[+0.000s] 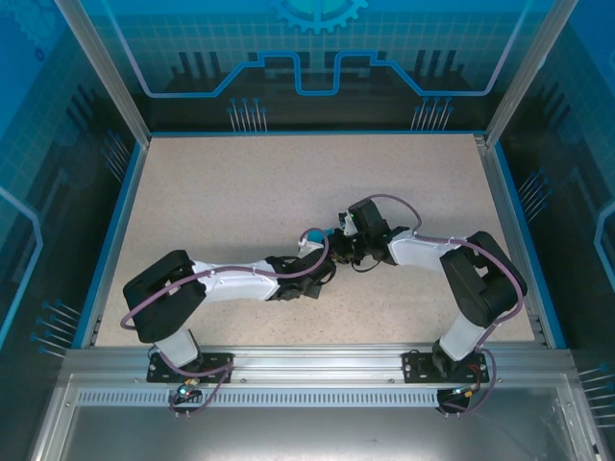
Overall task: Fold a paper plane with a square sheet of paper (pick it up from the middle)
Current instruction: Fourth fold the wing at the center of the table.
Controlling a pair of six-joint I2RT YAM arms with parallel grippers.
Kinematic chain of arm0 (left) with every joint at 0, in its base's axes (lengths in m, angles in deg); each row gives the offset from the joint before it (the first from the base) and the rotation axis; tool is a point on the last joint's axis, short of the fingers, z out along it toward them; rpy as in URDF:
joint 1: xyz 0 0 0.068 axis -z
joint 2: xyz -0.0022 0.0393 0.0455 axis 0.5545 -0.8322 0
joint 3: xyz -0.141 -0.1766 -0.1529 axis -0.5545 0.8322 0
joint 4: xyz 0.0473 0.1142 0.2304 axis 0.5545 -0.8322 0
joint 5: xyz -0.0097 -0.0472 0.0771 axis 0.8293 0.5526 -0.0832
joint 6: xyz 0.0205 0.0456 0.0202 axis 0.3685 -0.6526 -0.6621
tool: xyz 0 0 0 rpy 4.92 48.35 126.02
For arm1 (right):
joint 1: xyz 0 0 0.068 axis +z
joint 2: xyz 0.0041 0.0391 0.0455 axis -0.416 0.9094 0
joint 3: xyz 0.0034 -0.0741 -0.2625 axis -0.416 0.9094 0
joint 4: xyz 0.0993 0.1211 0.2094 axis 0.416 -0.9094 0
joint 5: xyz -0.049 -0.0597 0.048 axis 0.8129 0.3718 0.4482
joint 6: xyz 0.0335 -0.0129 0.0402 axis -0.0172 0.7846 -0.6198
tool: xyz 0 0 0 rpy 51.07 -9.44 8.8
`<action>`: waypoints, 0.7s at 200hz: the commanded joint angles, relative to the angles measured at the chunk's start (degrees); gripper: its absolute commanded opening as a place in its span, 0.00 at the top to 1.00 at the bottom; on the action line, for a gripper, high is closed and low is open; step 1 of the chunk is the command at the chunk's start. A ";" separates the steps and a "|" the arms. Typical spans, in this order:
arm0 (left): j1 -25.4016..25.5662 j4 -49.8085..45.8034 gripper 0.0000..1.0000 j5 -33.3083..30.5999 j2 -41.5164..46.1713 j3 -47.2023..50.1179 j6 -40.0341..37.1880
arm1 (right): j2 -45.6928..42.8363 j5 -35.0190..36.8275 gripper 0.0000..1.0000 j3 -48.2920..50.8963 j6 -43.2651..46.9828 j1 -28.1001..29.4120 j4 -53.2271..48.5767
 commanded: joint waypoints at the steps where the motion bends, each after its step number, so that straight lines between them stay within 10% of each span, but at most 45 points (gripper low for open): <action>1: 0.33 -0.94 0.75 -1.98 0.41 0.28 1.30 | 0.54 -1.21 0.84 -1.70 1.03 -0.71 -2.48; 140: 0.25 5.66 0.41 -0.97 5.75 5.28 2.06 | 0.65 -0.07 0.82 -0.84 -0.20 -0.92 -2.83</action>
